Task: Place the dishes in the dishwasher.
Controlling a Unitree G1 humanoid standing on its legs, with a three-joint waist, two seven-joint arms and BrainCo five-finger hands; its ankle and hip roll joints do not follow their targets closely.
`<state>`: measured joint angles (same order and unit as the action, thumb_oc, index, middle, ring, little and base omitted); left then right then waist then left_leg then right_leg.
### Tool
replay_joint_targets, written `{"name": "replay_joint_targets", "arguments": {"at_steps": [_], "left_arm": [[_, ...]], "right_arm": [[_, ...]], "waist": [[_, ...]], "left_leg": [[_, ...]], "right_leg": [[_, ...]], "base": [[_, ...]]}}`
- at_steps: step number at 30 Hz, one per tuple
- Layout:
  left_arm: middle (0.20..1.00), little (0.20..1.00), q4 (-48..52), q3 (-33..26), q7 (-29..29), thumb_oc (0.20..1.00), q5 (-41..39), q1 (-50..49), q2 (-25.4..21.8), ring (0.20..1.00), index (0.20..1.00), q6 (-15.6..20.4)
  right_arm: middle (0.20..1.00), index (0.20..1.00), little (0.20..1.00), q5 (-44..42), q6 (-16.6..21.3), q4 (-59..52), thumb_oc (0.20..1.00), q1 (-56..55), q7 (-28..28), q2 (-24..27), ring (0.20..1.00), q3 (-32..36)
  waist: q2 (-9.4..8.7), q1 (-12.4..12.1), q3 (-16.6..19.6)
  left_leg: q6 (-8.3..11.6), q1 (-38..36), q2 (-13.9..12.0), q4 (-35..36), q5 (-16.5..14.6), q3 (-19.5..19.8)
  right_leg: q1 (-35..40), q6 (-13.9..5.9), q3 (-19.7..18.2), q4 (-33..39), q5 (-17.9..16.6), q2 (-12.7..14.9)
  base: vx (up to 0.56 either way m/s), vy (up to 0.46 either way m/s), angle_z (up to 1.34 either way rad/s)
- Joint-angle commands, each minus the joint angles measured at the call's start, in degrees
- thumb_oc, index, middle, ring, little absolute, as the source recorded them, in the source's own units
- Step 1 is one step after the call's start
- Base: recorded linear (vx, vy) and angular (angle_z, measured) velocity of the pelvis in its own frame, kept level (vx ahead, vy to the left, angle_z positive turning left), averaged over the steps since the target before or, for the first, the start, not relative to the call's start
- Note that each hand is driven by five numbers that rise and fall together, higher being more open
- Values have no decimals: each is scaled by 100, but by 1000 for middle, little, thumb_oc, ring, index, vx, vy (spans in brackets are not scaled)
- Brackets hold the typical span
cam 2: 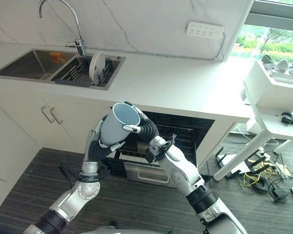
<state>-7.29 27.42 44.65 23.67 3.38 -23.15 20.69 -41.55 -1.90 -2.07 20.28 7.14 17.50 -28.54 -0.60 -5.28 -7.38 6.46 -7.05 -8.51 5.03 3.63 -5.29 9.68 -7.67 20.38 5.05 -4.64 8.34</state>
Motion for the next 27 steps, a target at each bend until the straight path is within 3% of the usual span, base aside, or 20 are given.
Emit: {"name": "replay_joint_targets", "arguments": {"at_steps": [1,6,9,25,26,27], "left_arm": [[200,200,116,674,-340,200,98,789,-21,200,200,547],[200,200,116,731,-649,200,-128,846,-17,200,200,778],[200,200,131,793,-774,200,-154,862,5,200,200,803],[200,200,134,805,-821,200,-163,853,-3,200,200,762],[200,200,142,803,-839,200,-163,842,-5,200,200,767],[200,200,147,804,-852,200,-169,842,0,200,200,763]], "right_arm": [[1000,1000,1000,321,313,-121,1000,838,442,-185,1000,-340],[1000,1000,1000,350,536,-62,1000,953,438,-126,1000,-286],[1000,1000,1000,-188,462,-34,1000,917,559,-208,1000,-281],[1000,1000,1000,354,592,150,1000,920,594,-284,1000,-310],[925,925,925,354,624,157,925,913,583,-275,925,-306],[200,200,200,385,656,149,200,914,541,-283,200,-309]], "waist": [[-68,-156,-68],[-80,-166,-76],[-72,-167,-77],[-55,-188,-71],[-56,-189,-72],[-56,-190,-74]], "left_leg": [[-198,-86,74,-128,-475,-247],[-206,-75,88,-143,-486,-219],[-206,-78,88,-152,-492,-209],[-219,-75,107,-166,-498,-183],[-221,-75,108,-169,-499,-182],[-223,-76,110,-169,-500,-181]], "right_leg": [[6,-16,-235,-601,857,125],[15,-13,-235,-596,854,123],[18,-18,-232,-606,858,127],[30,-4,-229,-613,869,132],[30,-4,-229,-615,869,134],[31,-2,-228,-614,869,133]], "base": [[0,0,0],[0,0,0],[0,0,0],[0,0,0],[0,0,0],[0,0,0]]}}
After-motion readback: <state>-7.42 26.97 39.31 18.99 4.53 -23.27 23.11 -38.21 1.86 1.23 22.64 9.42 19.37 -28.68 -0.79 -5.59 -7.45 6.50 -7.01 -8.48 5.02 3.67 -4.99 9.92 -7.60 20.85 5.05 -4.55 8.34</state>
